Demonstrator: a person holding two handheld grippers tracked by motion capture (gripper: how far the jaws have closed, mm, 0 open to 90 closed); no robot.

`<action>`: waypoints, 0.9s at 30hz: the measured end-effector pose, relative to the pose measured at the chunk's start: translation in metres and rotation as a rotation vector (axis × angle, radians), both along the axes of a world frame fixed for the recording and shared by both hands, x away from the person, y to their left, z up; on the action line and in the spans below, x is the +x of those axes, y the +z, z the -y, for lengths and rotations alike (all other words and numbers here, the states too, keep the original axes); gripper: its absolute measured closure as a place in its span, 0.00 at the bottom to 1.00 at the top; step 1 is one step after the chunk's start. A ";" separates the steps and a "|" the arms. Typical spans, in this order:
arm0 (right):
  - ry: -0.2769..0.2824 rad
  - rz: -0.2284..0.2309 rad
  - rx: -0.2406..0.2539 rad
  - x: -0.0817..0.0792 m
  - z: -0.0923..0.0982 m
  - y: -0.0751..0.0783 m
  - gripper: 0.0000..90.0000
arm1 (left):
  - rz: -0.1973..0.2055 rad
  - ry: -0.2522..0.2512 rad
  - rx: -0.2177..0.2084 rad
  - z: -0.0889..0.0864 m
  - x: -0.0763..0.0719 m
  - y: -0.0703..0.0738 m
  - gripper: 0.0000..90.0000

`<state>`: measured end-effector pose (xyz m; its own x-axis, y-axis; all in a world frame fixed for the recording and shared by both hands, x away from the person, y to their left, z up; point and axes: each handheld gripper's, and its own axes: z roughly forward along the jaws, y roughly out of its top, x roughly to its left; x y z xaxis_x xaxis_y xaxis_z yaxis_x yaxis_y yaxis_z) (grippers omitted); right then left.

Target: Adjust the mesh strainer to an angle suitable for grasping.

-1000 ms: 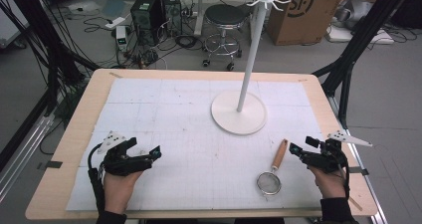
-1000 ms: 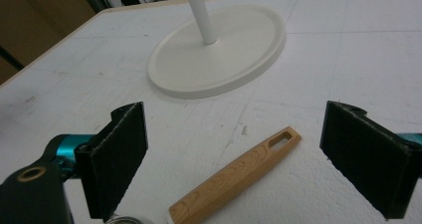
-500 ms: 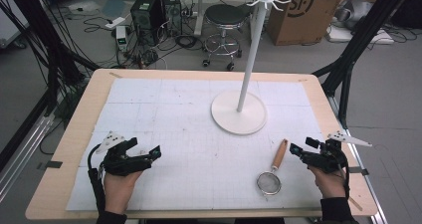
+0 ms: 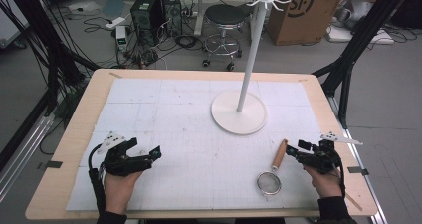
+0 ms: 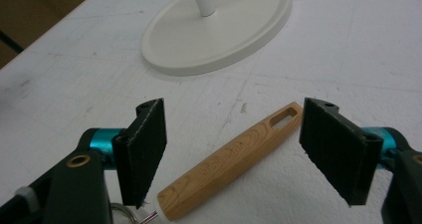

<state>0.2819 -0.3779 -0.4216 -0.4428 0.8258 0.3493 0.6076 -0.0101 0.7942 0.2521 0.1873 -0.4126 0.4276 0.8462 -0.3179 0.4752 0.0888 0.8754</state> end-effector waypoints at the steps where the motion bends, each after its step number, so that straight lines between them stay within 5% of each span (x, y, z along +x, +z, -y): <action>1: 0.000 0.000 0.000 0.000 0.000 0.000 0.30 | -0.002 0.002 0.001 -0.001 0.000 -0.001 0.02; 9: -0.021 -0.054 -0.033 0.004 0.001 -0.008 0.41 | 0.001 0.009 0.008 -0.001 0.000 -0.001 0.02; 18: -0.043 -0.102 0.000 0.008 0.009 -0.020 0.63 | -0.002 0.018 0.015 -0.001 0.000 -0.002 0.02; 27: -0.032 -0.133 0.002 0.012 0.010 -0.026 0.74 | -0.001 0.023 0.022 -0.001 0.000 -0.002 0.02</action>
